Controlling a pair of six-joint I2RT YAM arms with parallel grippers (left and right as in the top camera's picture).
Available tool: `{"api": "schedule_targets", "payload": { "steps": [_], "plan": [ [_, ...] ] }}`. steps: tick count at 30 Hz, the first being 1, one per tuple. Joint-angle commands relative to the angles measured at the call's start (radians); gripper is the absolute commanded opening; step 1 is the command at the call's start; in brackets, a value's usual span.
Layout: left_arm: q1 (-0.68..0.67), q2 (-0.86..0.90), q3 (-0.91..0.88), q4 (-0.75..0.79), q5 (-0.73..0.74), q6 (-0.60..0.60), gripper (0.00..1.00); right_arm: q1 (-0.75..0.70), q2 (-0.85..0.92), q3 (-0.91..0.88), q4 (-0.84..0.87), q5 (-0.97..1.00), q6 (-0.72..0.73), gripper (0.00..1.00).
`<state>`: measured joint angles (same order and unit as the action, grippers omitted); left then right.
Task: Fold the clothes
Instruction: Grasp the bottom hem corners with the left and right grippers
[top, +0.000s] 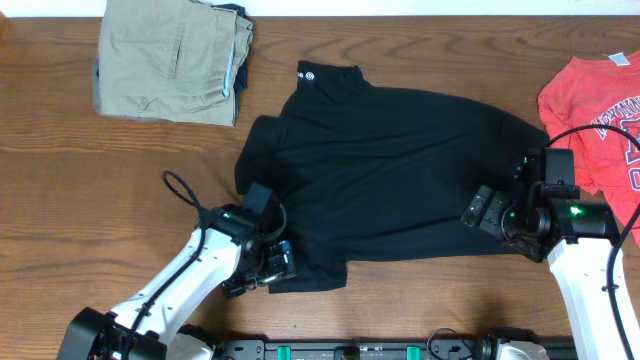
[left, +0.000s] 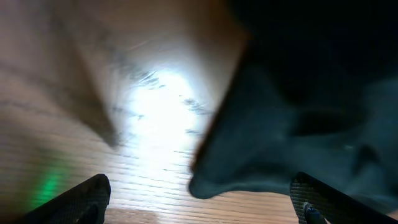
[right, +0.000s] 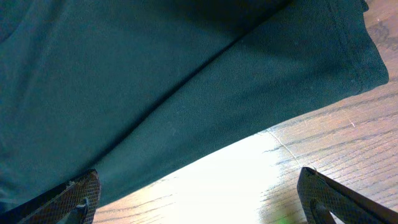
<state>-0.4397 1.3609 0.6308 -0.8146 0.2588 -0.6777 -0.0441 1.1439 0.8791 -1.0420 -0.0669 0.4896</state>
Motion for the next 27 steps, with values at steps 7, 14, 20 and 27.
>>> {"api": "schedule_targets", "payload": {
  "steps": [7, 14, 20, 27],
  "plan": [
    [-0.003, 0.005, -0.074, 0.059, -0.025, -0.051, 0.90, 0.006, 0.002, -0.008, 0.003, 0.014, -0.001, 0.99],
    [-0.003, 0.005, -0.088, 0.062, -0.025, -0.050, 0.64, 0.006, 0.002, -0.008, 0.003, 0.014, -0.001, 0.99],
    [-0.003, 0.005, -0.090, 0.063, -0.024, -0.050, 0.13, 0.006, 0.002, -0.008, 0.002, 0.014, 0.000, 0.99],
    [-0.003, 0.005, -0.090, 0.063, -0.024, -0.050, 0.06, -0.002, 0.002, -0.008, -0.025, 0.018, 0.021, 0.99]
  ]
}}
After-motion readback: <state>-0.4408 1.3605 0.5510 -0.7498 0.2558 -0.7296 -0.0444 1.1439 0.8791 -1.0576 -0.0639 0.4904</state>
